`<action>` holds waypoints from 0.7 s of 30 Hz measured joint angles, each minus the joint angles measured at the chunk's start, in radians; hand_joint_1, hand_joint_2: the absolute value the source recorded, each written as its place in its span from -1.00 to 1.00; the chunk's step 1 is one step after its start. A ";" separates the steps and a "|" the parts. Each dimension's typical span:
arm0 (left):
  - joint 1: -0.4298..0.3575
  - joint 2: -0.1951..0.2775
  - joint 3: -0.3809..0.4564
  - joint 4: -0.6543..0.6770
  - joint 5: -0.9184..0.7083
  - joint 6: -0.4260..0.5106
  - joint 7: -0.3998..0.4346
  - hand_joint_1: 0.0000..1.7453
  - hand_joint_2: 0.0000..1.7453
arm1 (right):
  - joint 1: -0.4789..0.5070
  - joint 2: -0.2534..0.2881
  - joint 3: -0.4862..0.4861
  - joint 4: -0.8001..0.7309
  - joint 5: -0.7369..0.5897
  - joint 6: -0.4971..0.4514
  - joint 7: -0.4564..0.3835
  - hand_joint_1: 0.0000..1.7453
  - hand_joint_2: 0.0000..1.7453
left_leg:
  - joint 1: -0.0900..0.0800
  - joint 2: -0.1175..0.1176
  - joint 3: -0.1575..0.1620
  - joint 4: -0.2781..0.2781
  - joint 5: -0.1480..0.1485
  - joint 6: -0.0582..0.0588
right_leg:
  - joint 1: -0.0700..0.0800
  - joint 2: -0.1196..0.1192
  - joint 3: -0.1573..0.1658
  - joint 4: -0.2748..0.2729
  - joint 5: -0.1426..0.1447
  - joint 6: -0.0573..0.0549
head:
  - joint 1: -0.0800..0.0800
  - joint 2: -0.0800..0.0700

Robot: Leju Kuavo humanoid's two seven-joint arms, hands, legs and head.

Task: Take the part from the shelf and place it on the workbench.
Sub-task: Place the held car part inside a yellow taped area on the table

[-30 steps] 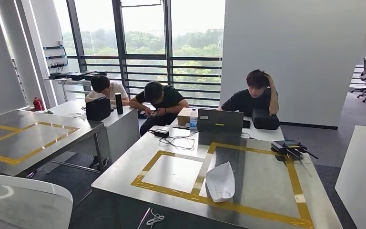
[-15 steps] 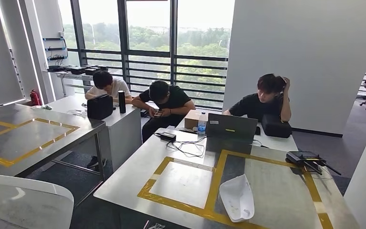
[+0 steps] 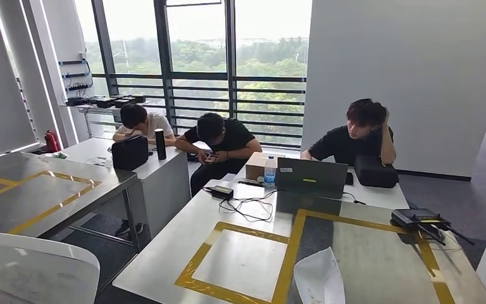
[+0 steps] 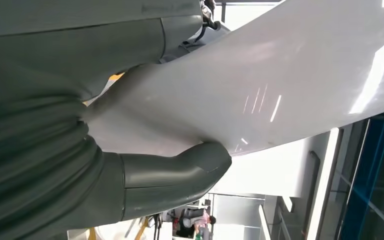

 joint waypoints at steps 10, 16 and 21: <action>-0.016 0.011 -0.013 0.027 -0.077 0.051 0.024 1.00 1.00 | -0.005 0.004 -0.015 -0.001 -0.006 0.015 0.013 -1.00 -1.00 | 0.005 0.009 -0.003 -0.243 0.236 0.035 | -0.009 0.006 0.046 0.030 -0.098 0.048 | 0.000 0.000; -0.025 0.013 -0.020 0.039 -0.092 0.061 0.027 1.00 1.00 | -0.003 0.006 -0.018 -0.001 -0.006 0.018 0.013 -1.00 -1.00 | 0.006 0.054 0.044 -0.250 0.197 0.043 | -0.021 -0.013 -0.160 0.300 -0.131 0.068 | 0.003 0.000; -0.031 0.014 -0.023 0.044 -0.092 0.061 0.027 1.00 1.00 | -0.005 0.006 -0.019 -0.001 -0.006 0.020 0.013 -1.00 -1.00 | 0.001 0.091 0.084 -0.251 0.167 0.021 | -0.015 -0.076 -0.083 0.035 0.033 0.056 | 0.003 0.000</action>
